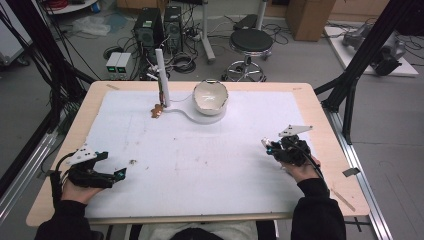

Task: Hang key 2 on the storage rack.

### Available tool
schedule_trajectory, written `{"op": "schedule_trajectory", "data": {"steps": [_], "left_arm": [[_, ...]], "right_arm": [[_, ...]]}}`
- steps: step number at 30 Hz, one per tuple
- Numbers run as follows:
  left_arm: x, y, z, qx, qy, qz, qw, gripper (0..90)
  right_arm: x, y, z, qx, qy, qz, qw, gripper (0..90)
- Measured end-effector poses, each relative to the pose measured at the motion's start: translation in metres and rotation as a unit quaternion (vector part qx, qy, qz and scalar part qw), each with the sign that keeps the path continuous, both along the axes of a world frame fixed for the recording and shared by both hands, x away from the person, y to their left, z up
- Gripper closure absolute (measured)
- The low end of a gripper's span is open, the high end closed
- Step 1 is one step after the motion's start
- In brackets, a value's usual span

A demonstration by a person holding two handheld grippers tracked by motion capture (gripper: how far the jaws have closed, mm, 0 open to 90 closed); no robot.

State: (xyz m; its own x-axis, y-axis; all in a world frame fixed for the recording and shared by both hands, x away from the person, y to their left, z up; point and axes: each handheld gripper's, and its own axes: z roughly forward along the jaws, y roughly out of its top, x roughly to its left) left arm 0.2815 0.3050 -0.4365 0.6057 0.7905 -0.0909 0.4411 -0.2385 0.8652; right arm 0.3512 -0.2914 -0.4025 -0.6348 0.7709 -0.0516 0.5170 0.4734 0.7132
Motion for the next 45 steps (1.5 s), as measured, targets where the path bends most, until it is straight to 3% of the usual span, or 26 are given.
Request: {"op": "schedule_trajectory", "data": {"steps": [9, 14, 21, 35, 45], "left_arm": [[-0.002, 0.000, 0.000, 0.002, 0.000, -0.004, 1.0000, 1.7], [-0.005, -0.001, 0.003, -0.003, -0.008, -0.003, 1.0000, 1.7], [-0.003, -0.002, 0.004, -0.007, -0.011, -0.003, 0.9999, 1.7], [-0.002, 0.003, 0.004, -0.015, -0.015, -0.004, 0.9998, 1.7], [-0.001, 0.005, 0.004, -0.022, -0.016, -0.003, 0.9996, 1.7]], "right_arm": [[0.002, 0.005, 0.004, 0.001, -0.011, -0.005, 0.9999, 74.1], [0.001, 0.008, 0.012, 0.023, -0.022, -0.001, 0.9995, 74.1], [0.001, 0.027, 0.028, 0.042, -0.038, 0.020, 0.9982, 74.2], [0.018, 0.066, 0.067, 0.036, -0.060, 0.049, 0.9964, 74.2], [0.031, 0.088, 0.076, 0.031, -0.046, 0.062, 0.9966, 74.2]]}}
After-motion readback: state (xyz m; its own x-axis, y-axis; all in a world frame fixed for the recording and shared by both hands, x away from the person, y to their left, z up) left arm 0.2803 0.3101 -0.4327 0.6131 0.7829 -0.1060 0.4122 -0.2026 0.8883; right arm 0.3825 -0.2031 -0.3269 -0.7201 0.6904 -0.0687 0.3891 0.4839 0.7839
